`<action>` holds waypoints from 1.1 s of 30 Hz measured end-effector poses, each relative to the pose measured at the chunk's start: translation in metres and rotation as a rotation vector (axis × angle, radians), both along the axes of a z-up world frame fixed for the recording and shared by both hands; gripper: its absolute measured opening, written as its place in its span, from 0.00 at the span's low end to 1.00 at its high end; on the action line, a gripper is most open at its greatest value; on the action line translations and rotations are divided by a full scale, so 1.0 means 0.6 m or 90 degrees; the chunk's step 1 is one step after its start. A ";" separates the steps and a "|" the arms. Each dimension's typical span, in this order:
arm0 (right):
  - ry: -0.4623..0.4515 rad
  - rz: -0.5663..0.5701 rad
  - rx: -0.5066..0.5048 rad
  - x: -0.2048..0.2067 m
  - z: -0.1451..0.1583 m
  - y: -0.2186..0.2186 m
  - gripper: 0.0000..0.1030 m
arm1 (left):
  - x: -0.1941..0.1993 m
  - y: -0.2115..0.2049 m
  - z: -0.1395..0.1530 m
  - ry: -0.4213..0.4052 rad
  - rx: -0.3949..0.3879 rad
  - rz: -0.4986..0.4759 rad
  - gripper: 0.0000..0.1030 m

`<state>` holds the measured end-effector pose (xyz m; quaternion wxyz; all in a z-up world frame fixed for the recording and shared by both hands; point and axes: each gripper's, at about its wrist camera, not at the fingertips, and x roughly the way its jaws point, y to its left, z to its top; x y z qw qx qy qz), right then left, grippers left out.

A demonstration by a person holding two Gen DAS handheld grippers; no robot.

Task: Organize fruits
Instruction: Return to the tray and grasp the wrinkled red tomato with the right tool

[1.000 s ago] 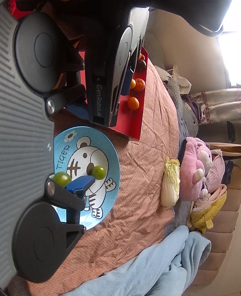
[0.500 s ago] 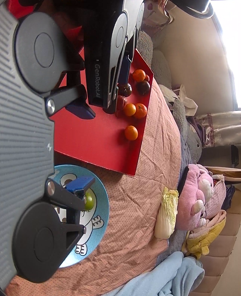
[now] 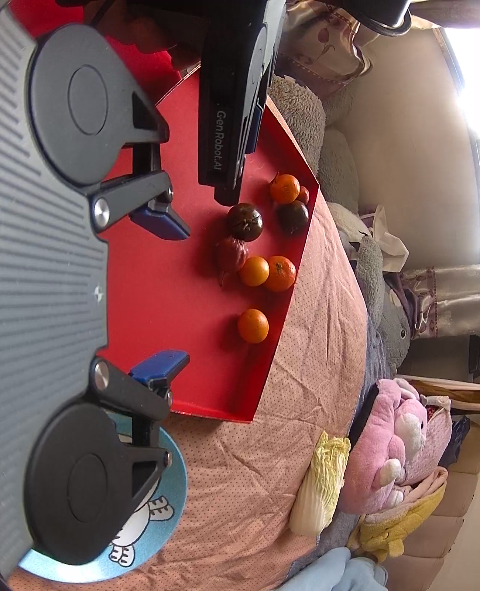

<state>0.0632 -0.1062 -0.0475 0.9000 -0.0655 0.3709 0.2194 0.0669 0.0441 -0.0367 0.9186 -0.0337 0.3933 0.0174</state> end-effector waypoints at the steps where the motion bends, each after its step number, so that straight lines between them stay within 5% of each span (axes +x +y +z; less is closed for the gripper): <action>1: -0.001 0.008 -0.003 0.006 -0.002 0.009 0.69 | 0.004 0.005 -0.004 0.004 0.000 0.002 0.57; 8: 0.019 0.057 -0.013 0.066 -0.030 0.053 0.54 | 0.020 0.028 -0.014 0.011 -0.008 0.017 0.57; 24: 0.039 0.106 -0.059 0.141 -0.076 0.129 0.52 | 0.025 0.096 -0.021 0.020 -0.040 0.053 0.57; 28: 0.049 0.104 -0.045 0.157 -0.083 0.129 0.39 | 0.023 0.103 -0.020 0.017 -0.051 0.053 0.57; 33: 0.054 0.091 -0.039 0.159 -0.083 0.118 0.39 | 0.026 0.091 -0.017 0.008 -0.063 0.026 0.57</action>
